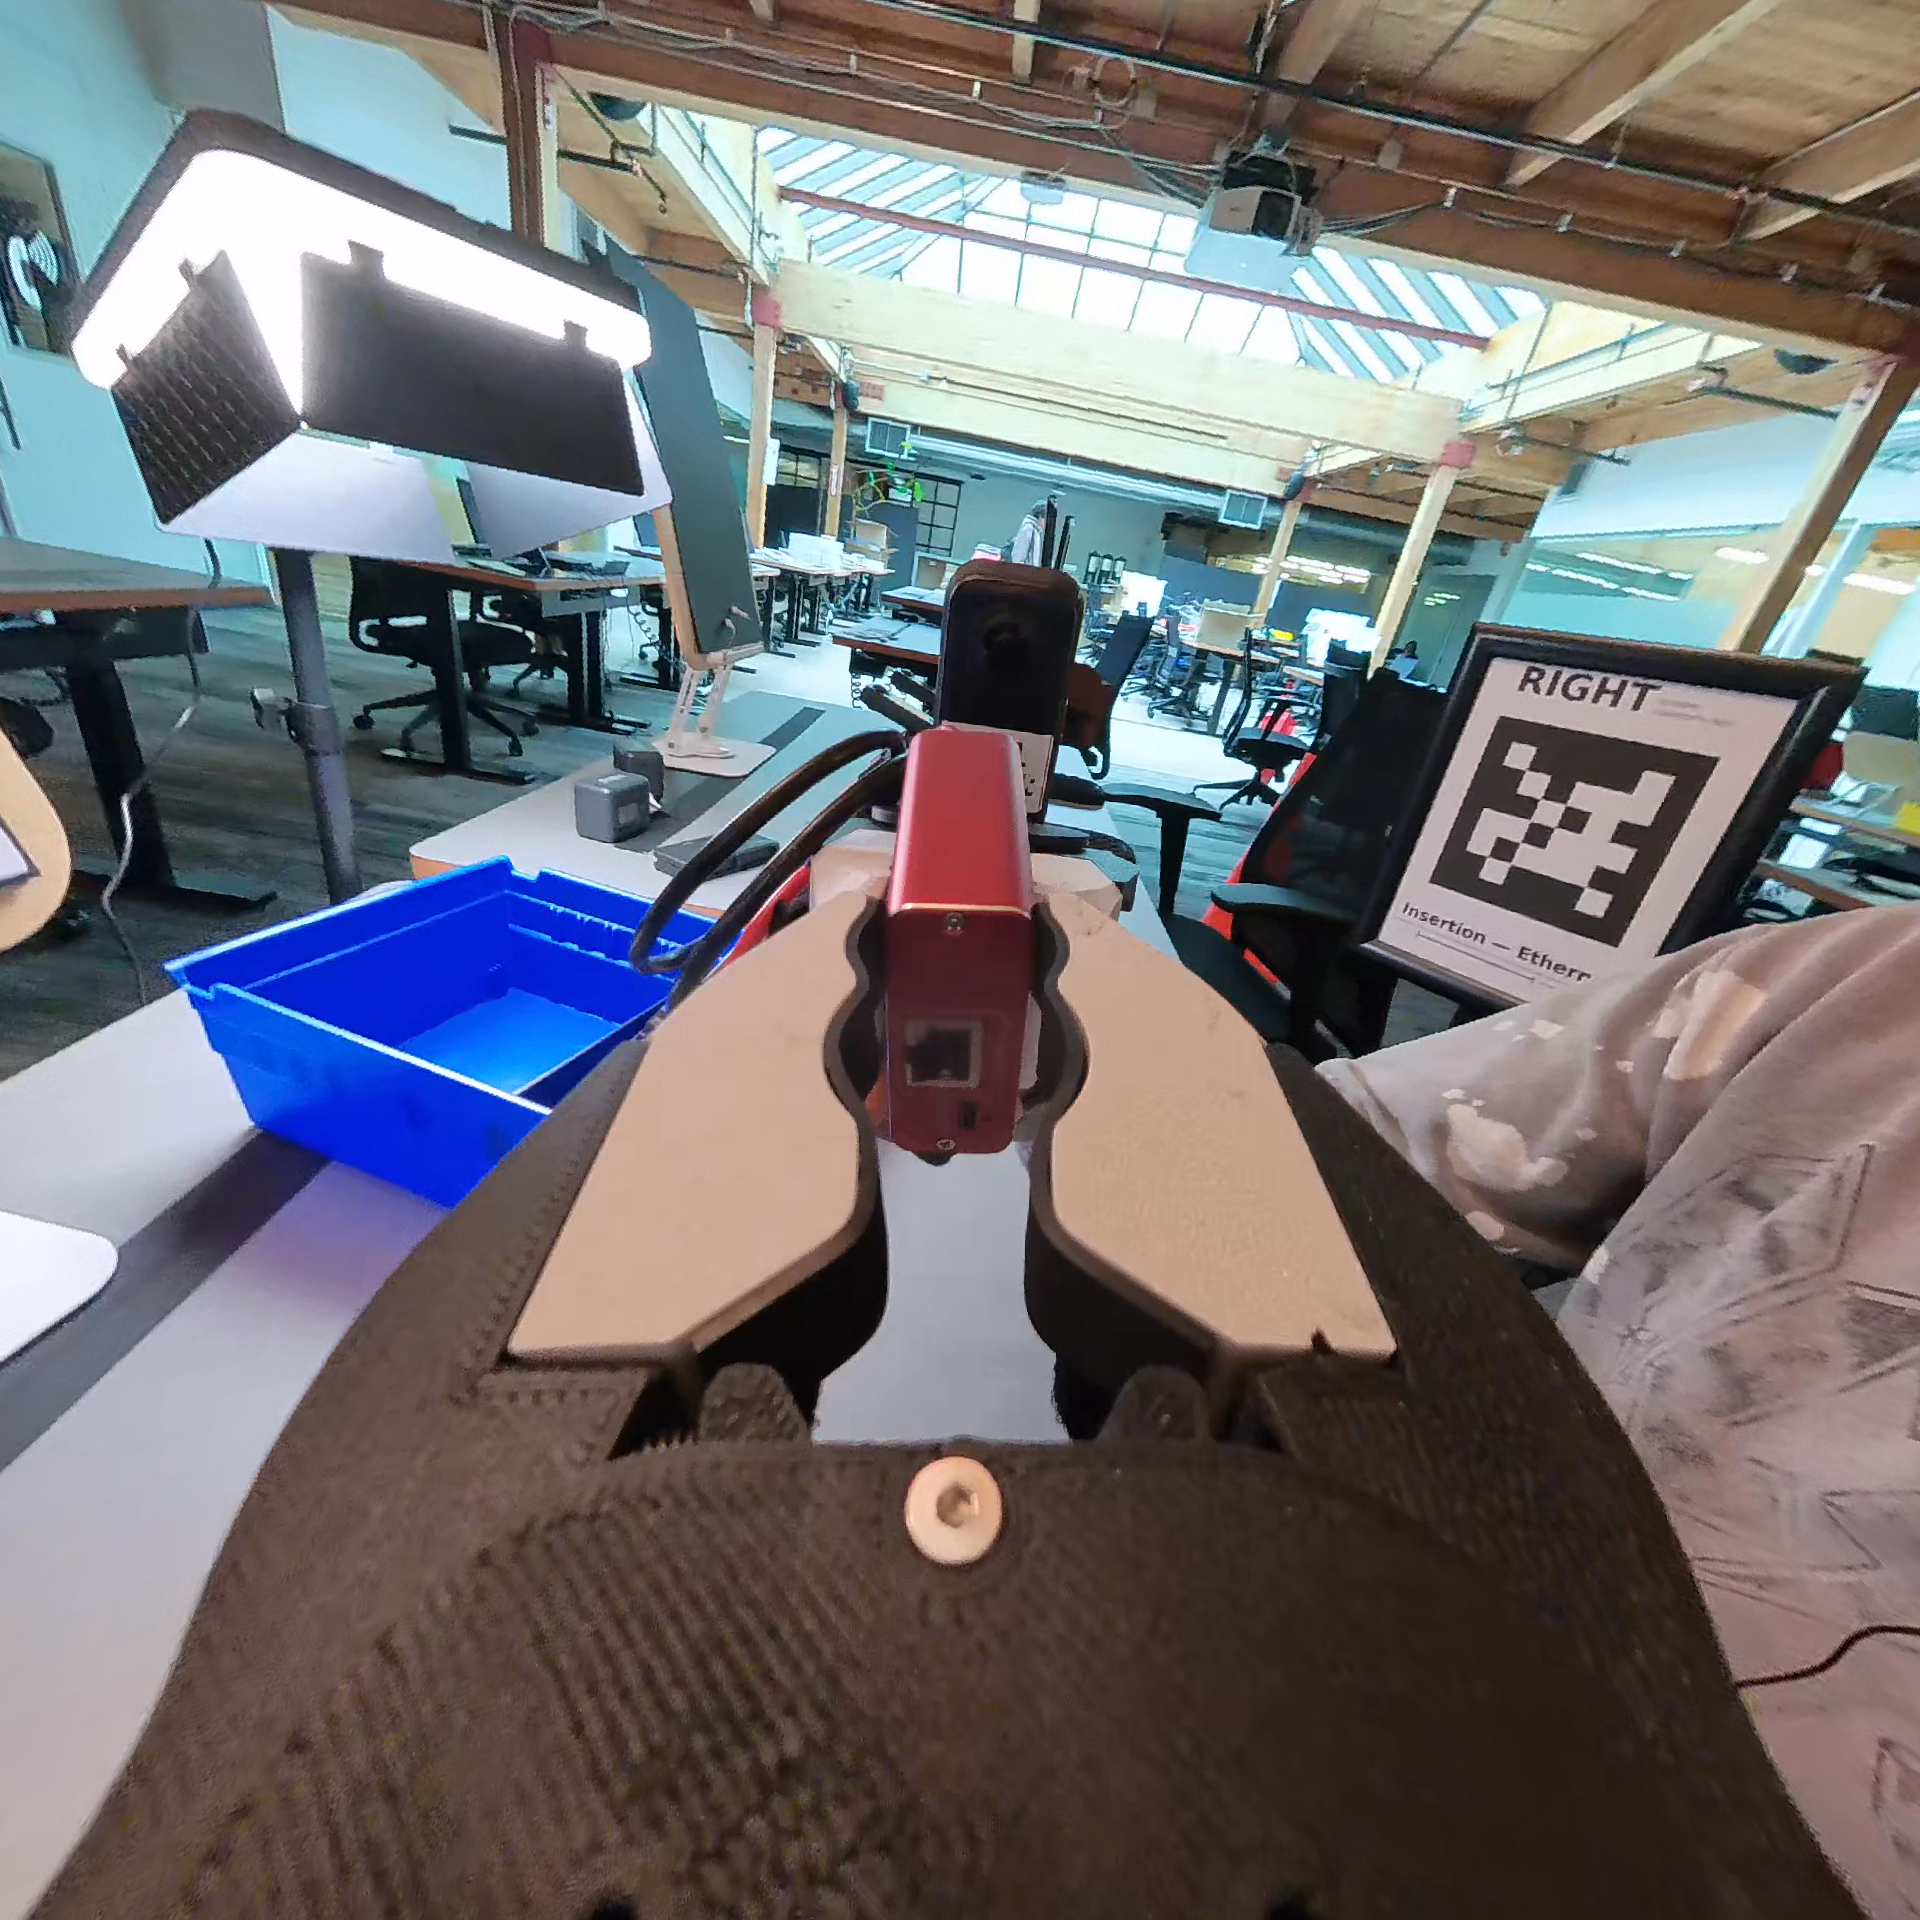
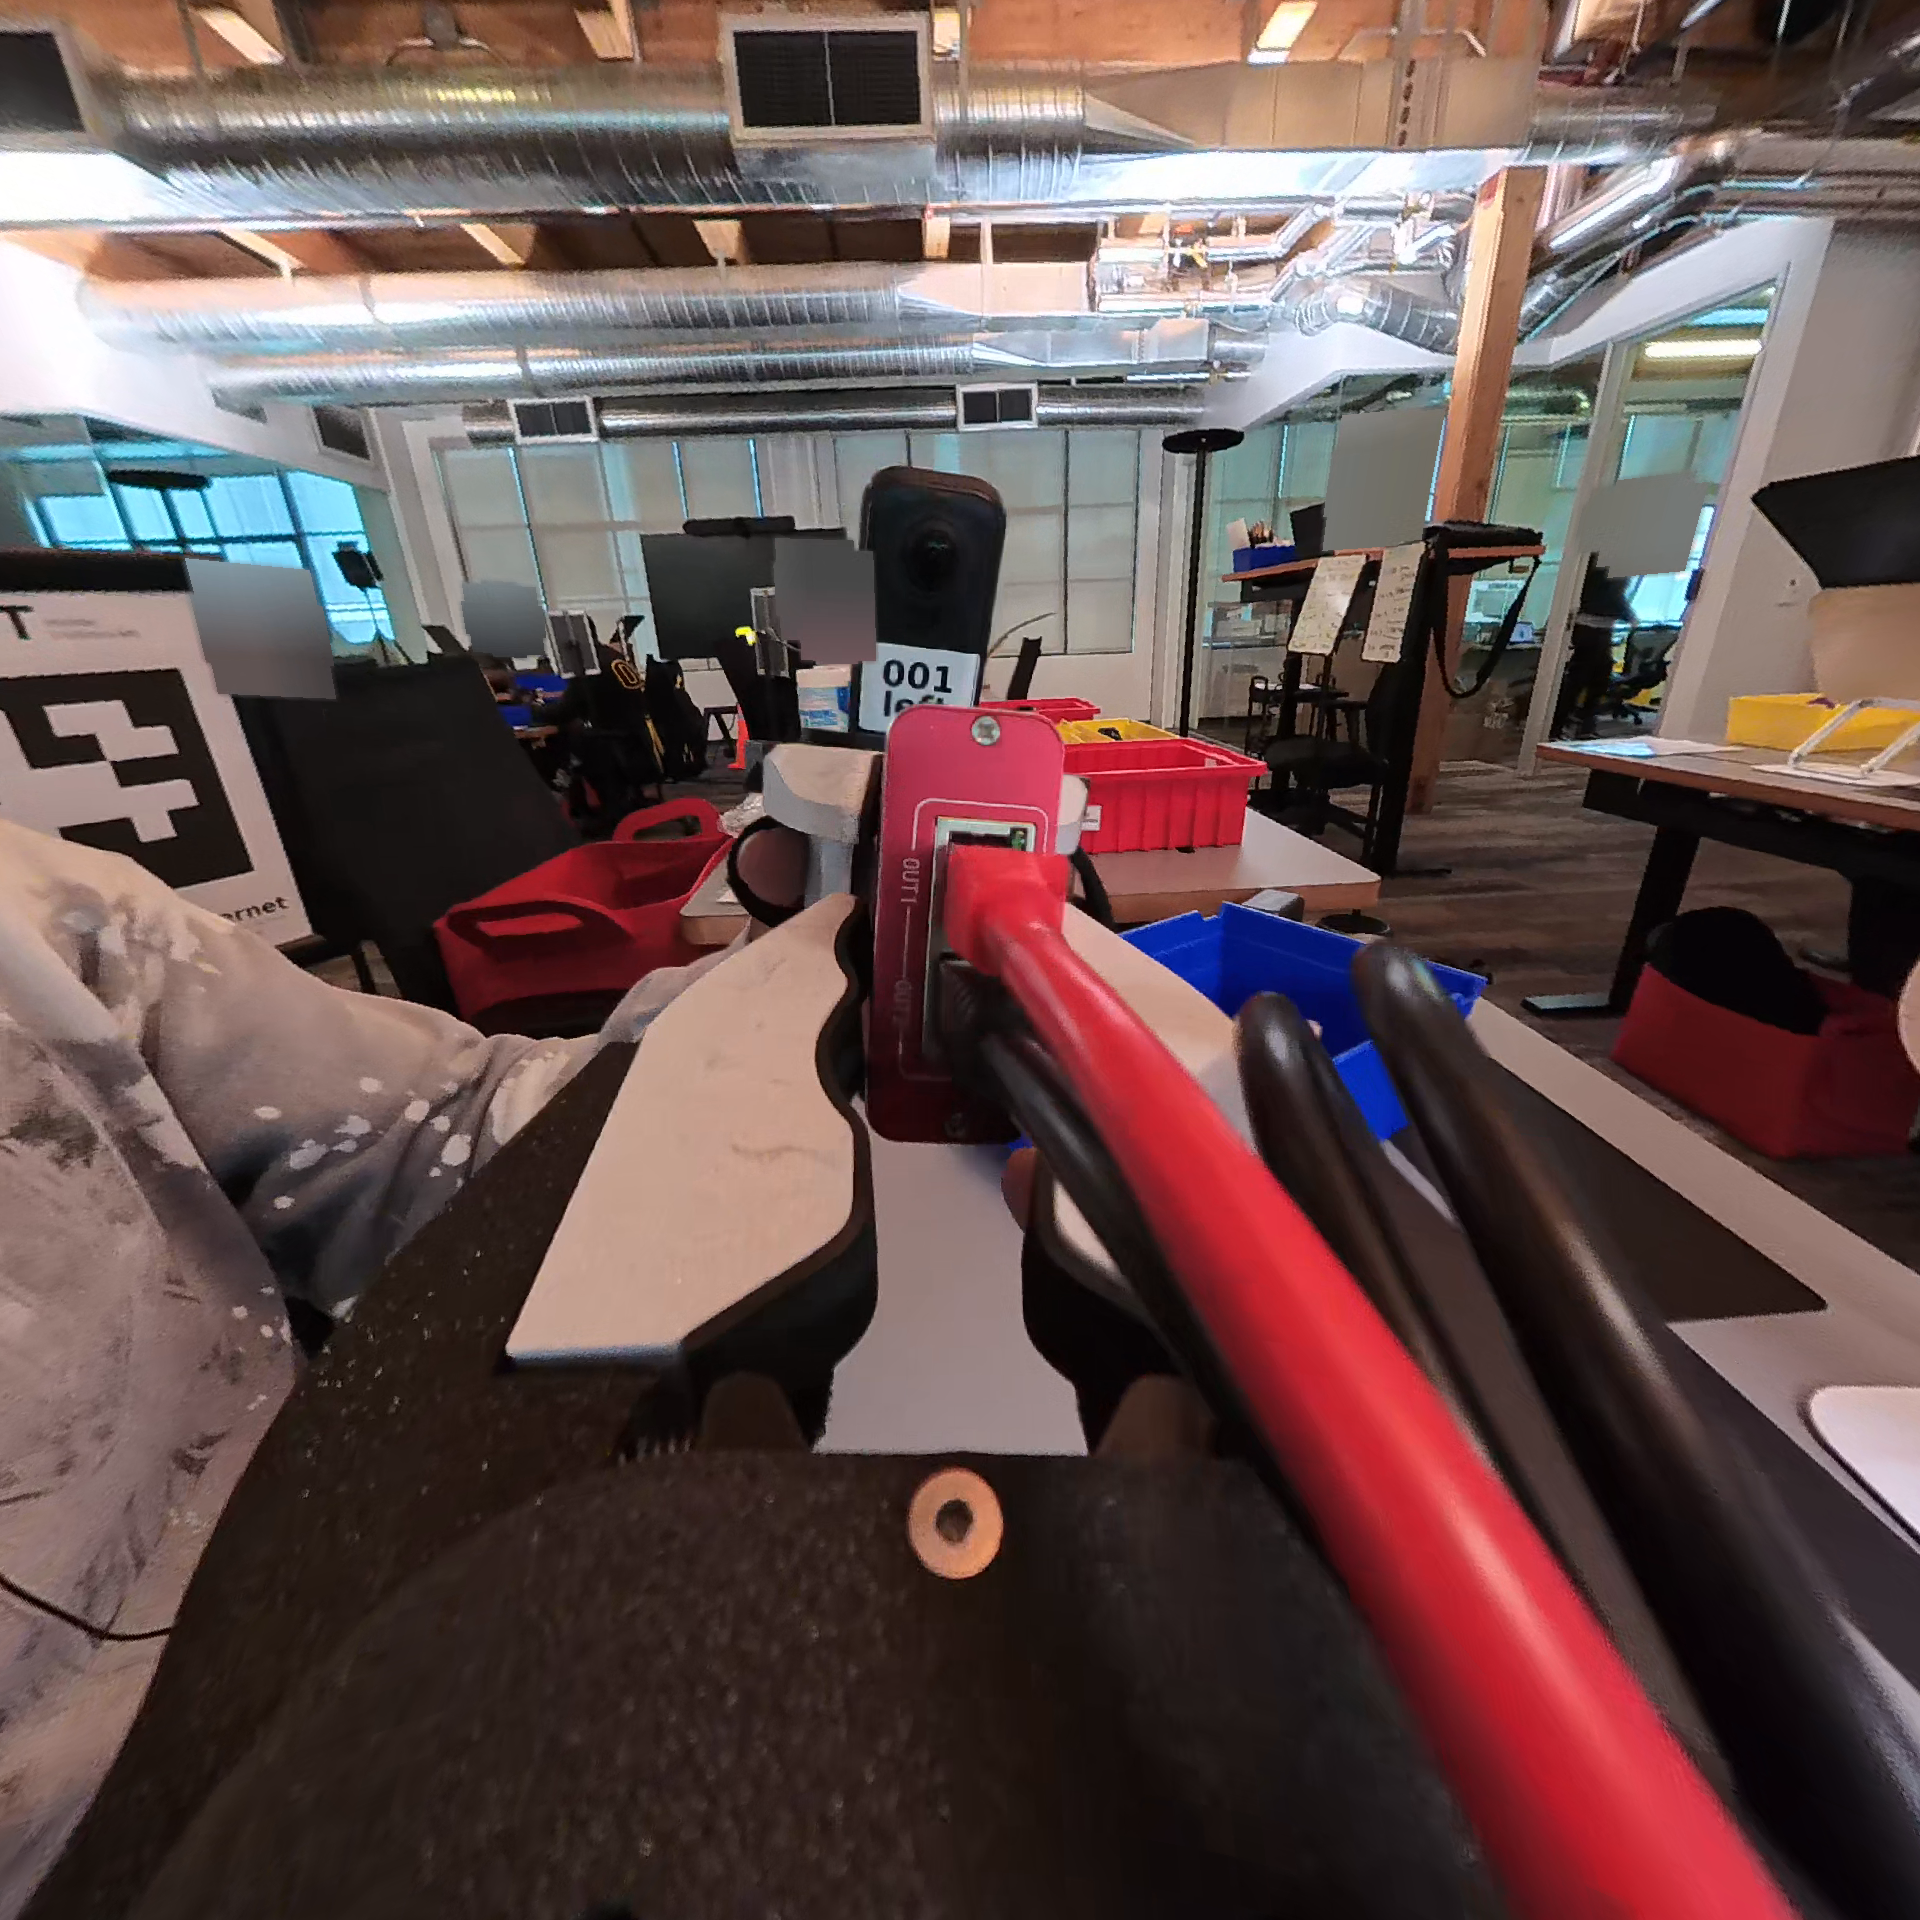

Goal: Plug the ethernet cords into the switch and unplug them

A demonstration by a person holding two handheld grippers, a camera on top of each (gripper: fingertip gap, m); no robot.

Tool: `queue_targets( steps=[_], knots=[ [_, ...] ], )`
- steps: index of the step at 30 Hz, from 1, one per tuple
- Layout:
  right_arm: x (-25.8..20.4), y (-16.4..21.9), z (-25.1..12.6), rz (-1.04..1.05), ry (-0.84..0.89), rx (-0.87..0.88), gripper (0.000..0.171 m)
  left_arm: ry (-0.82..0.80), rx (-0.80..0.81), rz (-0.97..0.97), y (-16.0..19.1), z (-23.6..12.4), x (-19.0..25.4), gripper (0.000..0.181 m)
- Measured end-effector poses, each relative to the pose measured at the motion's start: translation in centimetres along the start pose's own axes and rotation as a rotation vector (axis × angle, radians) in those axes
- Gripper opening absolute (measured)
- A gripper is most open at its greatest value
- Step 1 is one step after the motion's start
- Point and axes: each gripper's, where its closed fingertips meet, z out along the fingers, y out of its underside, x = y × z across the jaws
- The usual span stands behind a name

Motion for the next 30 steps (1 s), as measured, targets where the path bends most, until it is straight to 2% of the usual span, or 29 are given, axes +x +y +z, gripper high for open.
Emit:
queue_targets(
  steps=[4, 8, 11, 14, 18, 19, 21, 23, 24, 30],
  knots=[
    [-0.8, -0.8, -0.4, -0.023, -0.039, 0.034, 0.029, -0.026, 0.062, 0.096, -2.0, -1.2, 0.8, 0.030],
    [-1.7, -2.8, -2.3, -0.037, -0.076, 0.088, 0.029, -0.175, 0.159, 0.153, -6.2, -6.4, -1.1, 0.034],
    [-2.3, -2.6, -4.1, -0.004, -0.077, 0.075, 0.029, -0.408, -0.009, 0.220, -6.6, -10.7, -5.9, 0.033],
    [-3.2, -0.6, -6.1, 0.014, -0.041, -0.001, 0.029, -0.580, -0.347, 0.199, -3.3, -15.5, -11.7, 0.036],
    [-4.7, 3.5, -7.6, 0.063, -0.018, -0.059, 0.029, -0.778, -0.813, 0.181, 4.9, -23.0, -18.6, 0.039],
    [-4.9, 4.5, -7.5, 0.075, -0.008, -0.064, 0.029, -0.826, -0.889, 0.148, 6.7, -24.6, -19.9, 0.038],
    [-4.8, 6.6, -7.0, 0.100, 0.008, -0.096, 0.029, -0.889, -0.906, -0.061, 9.7, -26.4, -21.7, 0.033],
    [-4.9, 8.0, -6.3, 0.093, 0.021, -0.147, 0.029, -0.885, -0.835, -0.341, 12.2, -26.4, -22.2, 0.037],
    [-4.8, 8.5, -6.1, 0.076, 0.025, -0.162, 0.029, -0.897, -0.792, -0.413, 13.0, -26.3, -22.6, 0.037],
    [-3.2, 9.6, -5.6, 0.102, 0.058, -0.134, 0.029, -1.015, -0.652, -0.540, 16.0, -26.4, -24.7, 0.034]
  ],
)
